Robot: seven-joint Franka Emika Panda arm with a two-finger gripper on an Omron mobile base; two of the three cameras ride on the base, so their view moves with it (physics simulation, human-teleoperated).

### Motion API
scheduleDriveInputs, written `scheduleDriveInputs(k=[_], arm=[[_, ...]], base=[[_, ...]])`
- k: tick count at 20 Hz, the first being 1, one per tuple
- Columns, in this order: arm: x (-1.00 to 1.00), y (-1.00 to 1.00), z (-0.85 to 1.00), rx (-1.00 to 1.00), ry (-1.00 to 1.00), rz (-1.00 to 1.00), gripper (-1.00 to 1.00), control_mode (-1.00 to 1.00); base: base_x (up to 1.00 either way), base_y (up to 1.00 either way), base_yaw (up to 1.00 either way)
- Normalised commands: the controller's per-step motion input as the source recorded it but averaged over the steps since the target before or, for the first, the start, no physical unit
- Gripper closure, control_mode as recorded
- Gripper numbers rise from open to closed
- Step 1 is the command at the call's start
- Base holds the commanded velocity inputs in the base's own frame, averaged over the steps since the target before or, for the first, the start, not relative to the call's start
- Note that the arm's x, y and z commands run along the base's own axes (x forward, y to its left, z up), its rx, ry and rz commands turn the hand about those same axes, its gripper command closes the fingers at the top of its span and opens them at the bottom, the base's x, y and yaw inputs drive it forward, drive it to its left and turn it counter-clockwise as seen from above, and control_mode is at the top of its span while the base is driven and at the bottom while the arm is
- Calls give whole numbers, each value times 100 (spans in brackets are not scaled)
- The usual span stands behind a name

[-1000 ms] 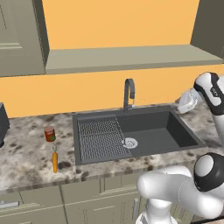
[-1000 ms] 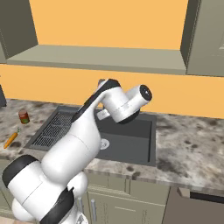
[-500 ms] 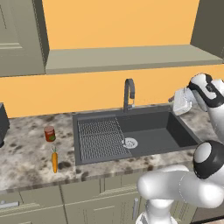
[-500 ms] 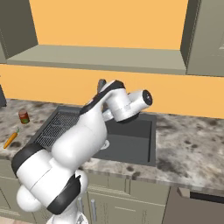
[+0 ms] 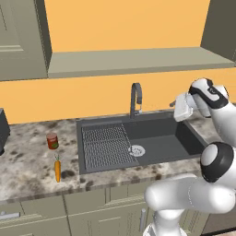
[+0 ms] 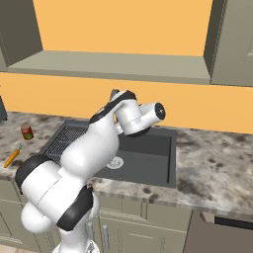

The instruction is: Turn on the sink faucet. Then move the carrot from the counter to the sink. Turn off the sink. Move the vegetable from the sink to the pot next to the stove. Finally move the pot to the rear left burner.

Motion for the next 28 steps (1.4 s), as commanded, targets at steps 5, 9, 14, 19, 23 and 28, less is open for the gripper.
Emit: scheduleDriveInputs(k=[5, 9, 14, 19, 23, 28], arm=[[25, 23, -15, 0, 0, 0, -100, -100], [34, 11, -17, 0, 0, 0, -100, -100], [41, 2, -17, 0, 0, 0, -100, -100], [44, 0, -11, 1, 0, 0, -100, -100], [43, 0, -8, 2, 0, 0, -100, -100], [38, 0, -14, 1, -1, 0, -100, -100]], base=[[0, 0, 0], [0, 0, 0], [0, 0, 0], [0, 0, 0], [0, 0, 0], [0, 0, 0]])
